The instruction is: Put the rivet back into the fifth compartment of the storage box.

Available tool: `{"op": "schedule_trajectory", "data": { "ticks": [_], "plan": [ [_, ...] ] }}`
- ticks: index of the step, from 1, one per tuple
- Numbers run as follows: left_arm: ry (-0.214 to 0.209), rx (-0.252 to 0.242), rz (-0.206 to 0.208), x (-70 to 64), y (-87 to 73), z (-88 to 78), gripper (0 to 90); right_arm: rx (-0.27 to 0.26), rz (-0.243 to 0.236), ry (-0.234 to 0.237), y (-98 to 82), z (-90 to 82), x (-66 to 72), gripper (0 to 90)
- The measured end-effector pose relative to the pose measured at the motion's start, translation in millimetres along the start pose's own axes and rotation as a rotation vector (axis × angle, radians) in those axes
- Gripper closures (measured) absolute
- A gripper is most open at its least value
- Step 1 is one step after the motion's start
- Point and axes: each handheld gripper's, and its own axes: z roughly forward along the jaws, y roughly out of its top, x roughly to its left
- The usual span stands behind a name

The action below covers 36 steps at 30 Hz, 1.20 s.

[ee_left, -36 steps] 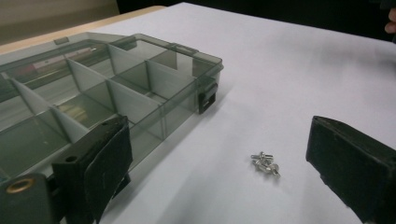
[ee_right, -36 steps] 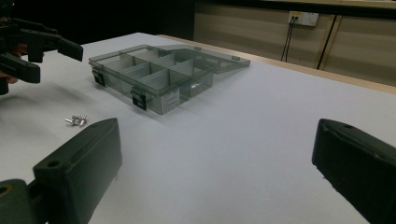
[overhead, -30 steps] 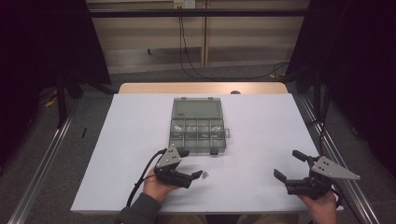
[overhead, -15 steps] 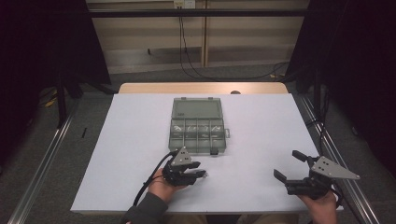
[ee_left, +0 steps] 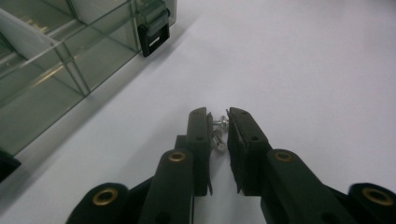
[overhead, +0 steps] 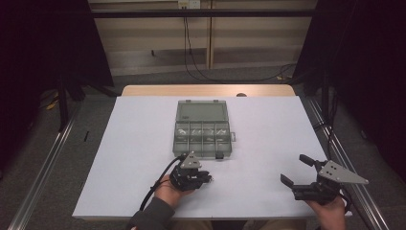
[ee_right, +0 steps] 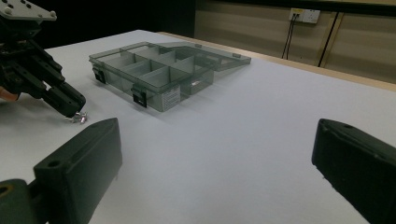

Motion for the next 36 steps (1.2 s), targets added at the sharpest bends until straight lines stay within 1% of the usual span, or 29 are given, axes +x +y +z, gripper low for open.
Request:
{"op": "schedule_trajectory", "data": {
  "ticks": [2,4,7,10,13,15,21,26,27,29,30,32,34,36],
  "plan": [
    [0.004,0.008,-0.005,0.0,-0.3,0.7,83.1,0.001,0.000,0.000,0.0,0.0,0.0,1.5],
    [0.004,0.023,-0.012,0.5,-0.7,1.2,83.9,-0.001,-0.002,0.005,0.3,-0.1,0.5,1.6],
    [0.003,0.022,-0.025,1.3,-0.9,1.2,85.7,0.000,-0.003,0.003,0.4,-0.3,0.4,1.7],
    [0.003,0.022,-0.027,1.3,-0.9,1.1,85.9,0.001,-0.001,0.002,0.3,-0.4,0.3,1.7],
    [-0.006,0.019,-0.043,2.3,-1.2,0.7,86.1,0.000,-0.002,0.001,0.5,-0.9,0.4,1.7],
    [-0.010,0.006,-0.043,2.7,-0.8,-1.0,86.1,-0.001,-0.003,0.005,0.6,-1.1,0.3,1.9],
    [-0.019,-0.032,-0.072,6.3,0.1,-8.2,86.3,0.000,-0.002,0.004,0.4,-1.3,0.2,1.9],
    [-0.019,-0.072,-0.077,8.2,1.3,-14.3,86.3,-0.003,-0.004,0.005,0.7,-1.5,0.4,2.0],
    [-0.019,-0.091,-0.081,8.9,1.3,-15.8,86.3,-0.003,-0.004,0.005,0.6,-1.5,0.4,1.9],
    [-0.016,-0.103,-0.079,9.7,1.8,-18.3,86.3,-0.002,-0.003,0.005,0.5,-1.4,0.4,1.9],
    [-0.018,-0.118,-0.082,9.9,1.9,-19.4,86.3,-0.003,-0.003,0.005,0.4,-1.4,0.4,1.9],
    [-0.016,-0.125,-0.085,10.8,2.4,-21.7,86.3,-0.002,-0.004,0.005,0.5,-1.6,0.5,2.0],
    [-0.016,-0.144,-0.090,11.6,2.6,-23.4,86.3,-0.002,-0.004,0.005,0.5,-1.6,0.5,1.9],
    [-0.013,-0.156,-0.086,12.4,3.4,-25.6,86.3,-0.003,-0.004,0.007,0.4,-1.4,0.6,1.9]
  ]
}}
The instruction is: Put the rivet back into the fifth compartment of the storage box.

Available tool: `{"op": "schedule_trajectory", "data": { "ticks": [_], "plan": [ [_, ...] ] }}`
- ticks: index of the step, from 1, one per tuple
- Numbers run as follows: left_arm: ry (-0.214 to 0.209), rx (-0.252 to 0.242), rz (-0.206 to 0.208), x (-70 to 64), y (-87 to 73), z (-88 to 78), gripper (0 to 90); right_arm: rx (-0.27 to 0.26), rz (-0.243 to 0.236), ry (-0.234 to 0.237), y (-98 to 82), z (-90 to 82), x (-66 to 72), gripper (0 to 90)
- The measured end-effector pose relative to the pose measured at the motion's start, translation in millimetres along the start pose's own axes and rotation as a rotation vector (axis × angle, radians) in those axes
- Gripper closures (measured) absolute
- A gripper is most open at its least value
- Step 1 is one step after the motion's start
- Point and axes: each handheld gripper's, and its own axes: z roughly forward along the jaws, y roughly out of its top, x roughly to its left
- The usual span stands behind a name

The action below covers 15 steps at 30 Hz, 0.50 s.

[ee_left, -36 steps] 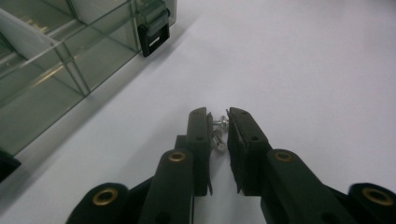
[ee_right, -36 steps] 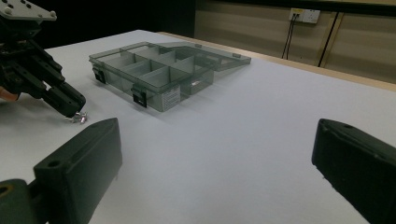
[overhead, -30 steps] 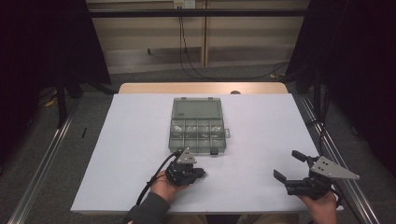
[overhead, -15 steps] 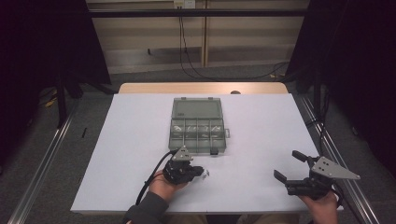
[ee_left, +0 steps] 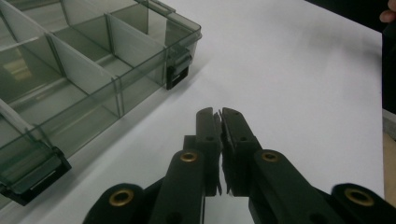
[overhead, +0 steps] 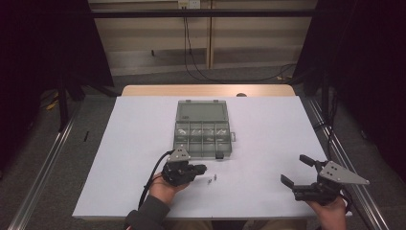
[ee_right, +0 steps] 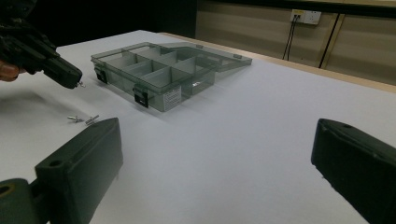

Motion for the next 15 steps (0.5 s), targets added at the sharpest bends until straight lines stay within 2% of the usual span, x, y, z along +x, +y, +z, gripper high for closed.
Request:
{"op": "schedule_trajectory", "data": {
  "ticks": [11,15],
  "plan": [
    [0.035,-0.073,-0.021,9.8,6.0,-15.1,86.3,0.002,-0.001,-0.002,-0.5,0.1,0.1,2.1],
    [0.043,-0.089,-0.013,12.2,7.9,-18.8,86.3,0.001,0.001,-0.005,-0.6,-0.5,-0.1,2.1]
  ]
}}
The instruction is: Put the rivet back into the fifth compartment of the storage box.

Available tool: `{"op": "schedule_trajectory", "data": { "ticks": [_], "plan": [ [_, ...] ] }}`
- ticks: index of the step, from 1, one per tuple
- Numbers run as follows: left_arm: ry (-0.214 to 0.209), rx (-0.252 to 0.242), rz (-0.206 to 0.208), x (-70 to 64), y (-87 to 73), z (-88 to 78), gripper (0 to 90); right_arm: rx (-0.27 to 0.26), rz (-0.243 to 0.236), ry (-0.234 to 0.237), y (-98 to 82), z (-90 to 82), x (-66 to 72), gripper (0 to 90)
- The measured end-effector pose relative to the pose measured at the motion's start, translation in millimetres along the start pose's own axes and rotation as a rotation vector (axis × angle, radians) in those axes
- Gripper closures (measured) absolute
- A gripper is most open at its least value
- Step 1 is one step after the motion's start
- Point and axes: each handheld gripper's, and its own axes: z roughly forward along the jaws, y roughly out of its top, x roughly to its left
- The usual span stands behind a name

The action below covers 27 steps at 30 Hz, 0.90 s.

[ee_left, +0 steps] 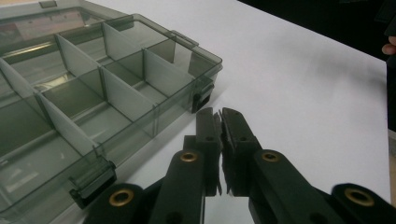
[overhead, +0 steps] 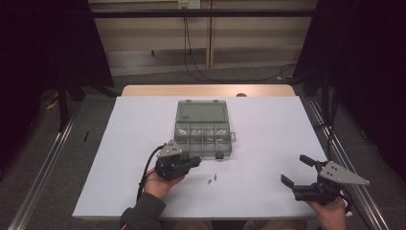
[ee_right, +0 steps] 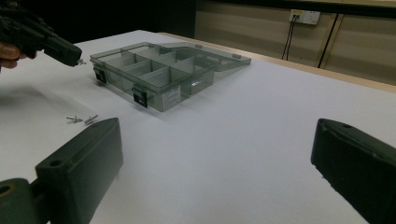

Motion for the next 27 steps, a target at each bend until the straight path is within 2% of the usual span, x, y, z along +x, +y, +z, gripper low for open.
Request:
{"op": "schedule_trajectory", "data": {
  "ticks": [4,12,19,27],
  "plan": [
    [0.008,-0.013,-0.017,3.8,1.6,-2.7,86.3,0.000,0.000,0.000,0.0,0.0,0.1,2.1],
    [0.036,-0.040,-0.022,9.3,6.5,-5.8,86.4,0.000,0.000,0.000,-0.4,-0.3,-0.2,2.1],
    [0.093,-0.065,-0.046,19.4,7.0,-9.6,86.4,0.001,-0.001,0.003,-0.5,-0.4,0.1,2.1],
    [0.139,-0.083,-0.062,27.8,6.2,-11.9,86.4,0.000,0.001,0.003,-0.6,-1.0,0.0,2.2]
  ]
}}
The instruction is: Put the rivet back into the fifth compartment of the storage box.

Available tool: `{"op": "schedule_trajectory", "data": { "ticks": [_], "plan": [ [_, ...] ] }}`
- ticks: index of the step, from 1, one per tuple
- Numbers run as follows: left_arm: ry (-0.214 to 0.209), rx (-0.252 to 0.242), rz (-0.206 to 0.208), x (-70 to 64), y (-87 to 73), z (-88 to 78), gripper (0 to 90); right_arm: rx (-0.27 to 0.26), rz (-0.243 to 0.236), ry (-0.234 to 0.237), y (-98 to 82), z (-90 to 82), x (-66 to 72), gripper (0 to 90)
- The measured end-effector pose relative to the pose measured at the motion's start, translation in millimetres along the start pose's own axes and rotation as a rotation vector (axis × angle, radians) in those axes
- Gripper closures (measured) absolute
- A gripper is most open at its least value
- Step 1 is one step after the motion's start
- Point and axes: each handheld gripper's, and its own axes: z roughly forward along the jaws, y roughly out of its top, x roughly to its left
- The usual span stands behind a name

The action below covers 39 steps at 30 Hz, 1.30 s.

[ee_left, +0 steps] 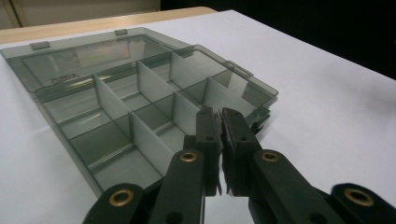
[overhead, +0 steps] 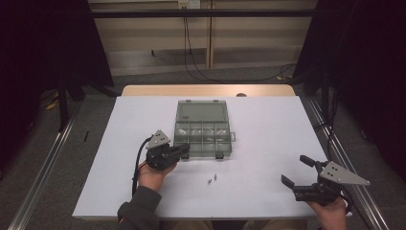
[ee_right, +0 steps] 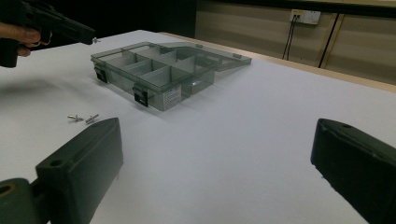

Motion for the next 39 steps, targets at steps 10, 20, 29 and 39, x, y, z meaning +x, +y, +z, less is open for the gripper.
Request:
{"op": "schedule_trajectory", "data": {
  "ticks": [10,20,29,39],
  "plan": [
    [0.034,-0.014,-0.007,7.2,0.4,2.1,86.4,0.000,-0.003,0.001,-0.1,0.0,0.0,2.1],
    [0.072,-0.022,-0.011,15.0,0.5,3.7,86.4,0.000,-0.005,0.005,0.3,-0.3,0.0,2.1],
    [0.115,-0.027,-0.017,22.3,-1.2,5.1,86.3,-0.002,-0.005,0.002,0.8,-0.8,0.3,2.1],
    [0.134,-0.015,-0.024,25.0,-3.5,10.5,86.0,-0.003,-0.005,0.003,0.6,-0.6,0.5,2.1]
  ]
}}
